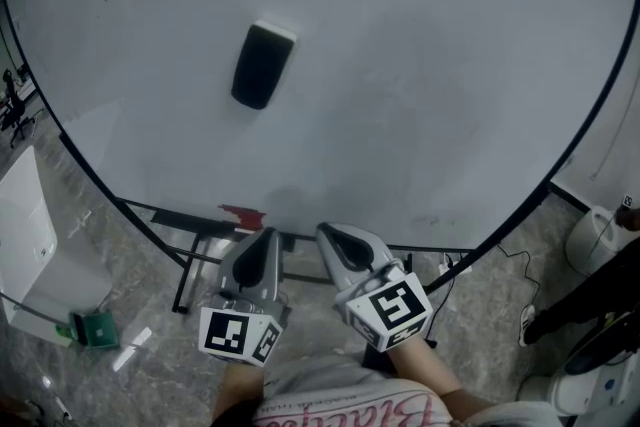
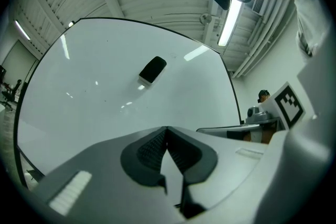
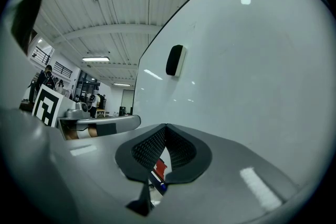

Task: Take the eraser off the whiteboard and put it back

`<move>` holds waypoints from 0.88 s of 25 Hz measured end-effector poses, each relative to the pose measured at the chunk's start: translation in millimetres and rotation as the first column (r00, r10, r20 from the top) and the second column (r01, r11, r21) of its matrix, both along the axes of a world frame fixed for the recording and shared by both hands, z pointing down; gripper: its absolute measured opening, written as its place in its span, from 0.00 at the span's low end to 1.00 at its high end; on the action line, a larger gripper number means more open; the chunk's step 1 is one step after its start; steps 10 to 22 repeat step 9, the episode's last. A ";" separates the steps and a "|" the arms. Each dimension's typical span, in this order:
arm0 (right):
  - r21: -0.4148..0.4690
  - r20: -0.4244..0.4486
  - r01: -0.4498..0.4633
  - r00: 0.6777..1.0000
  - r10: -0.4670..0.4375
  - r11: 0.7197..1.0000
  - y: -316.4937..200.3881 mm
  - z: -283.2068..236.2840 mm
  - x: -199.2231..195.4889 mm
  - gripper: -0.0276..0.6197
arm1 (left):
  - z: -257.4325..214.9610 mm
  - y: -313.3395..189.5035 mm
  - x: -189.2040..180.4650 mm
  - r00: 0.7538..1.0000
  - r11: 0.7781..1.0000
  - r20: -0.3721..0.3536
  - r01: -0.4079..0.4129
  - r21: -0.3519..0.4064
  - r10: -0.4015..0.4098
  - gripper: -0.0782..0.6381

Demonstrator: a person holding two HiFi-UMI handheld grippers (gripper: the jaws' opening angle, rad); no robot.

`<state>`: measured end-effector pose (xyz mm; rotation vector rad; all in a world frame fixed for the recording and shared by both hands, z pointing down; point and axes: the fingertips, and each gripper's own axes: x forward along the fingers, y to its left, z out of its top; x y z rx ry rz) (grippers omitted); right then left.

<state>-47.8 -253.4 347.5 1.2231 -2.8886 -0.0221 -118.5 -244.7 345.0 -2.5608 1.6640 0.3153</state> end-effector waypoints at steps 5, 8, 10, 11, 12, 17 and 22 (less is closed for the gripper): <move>0.003 -0.006 0.004 1.000 -0.004 1.000 -0.4 -1.0 -1.5 0.04 | -0.8 -2.5 -1.0 1.000 1.000 0.001 -0.004 0.000 0.004 0.11; 0.006 -0.009 0.003 1.000 -0.002 1.000 -1.5 -2.0 -1.4 0.04 | 0.0 -4.4 -0.3 1.000 1.000 0.002 -0.009 -0.003 0.009 0.11; 0.007 -0.010 0.003 1.000 -0.003 1.000 -1.9 -2.0 -1.2 0.04 | 0.4 -4.9 0.2 1.000 1.000 0.004 -0.011 -0.005 0.011 0.11; 0.007 -0.010 0.003 1.000 -0.003 1.000 -1.9 -2.0 -1.2 0.04 | 0.4 -4.9 0.2 1.000 1.000 0.004 -0.011 -0.005 0.011 0.11; 0.007 -0.010 0.003 1.000 -0.003 1.000 -1.9 -2.0 -1.2 0.04 | 0.4 -4.9 0.2 1.000 1.000 0.004 -0.011 -0.005 0.011 0.11; 0.007 -0.010 0.003 1.000 -0.003 1.000 -1.9 -2.0 -1.2 0.04 | 0.4 -4.9 0.2 1.000 1.000 0.004 -0.011 -0.005 0.011 0.11; 0.007 -0.010 0.003 1.000 -0.003 1.000 -1.9 -2.0 -1.2 0.04 | 0.4 -4.9 0.2 1.000 1.000 0.004 -0.011 -0.005 0.011 0.11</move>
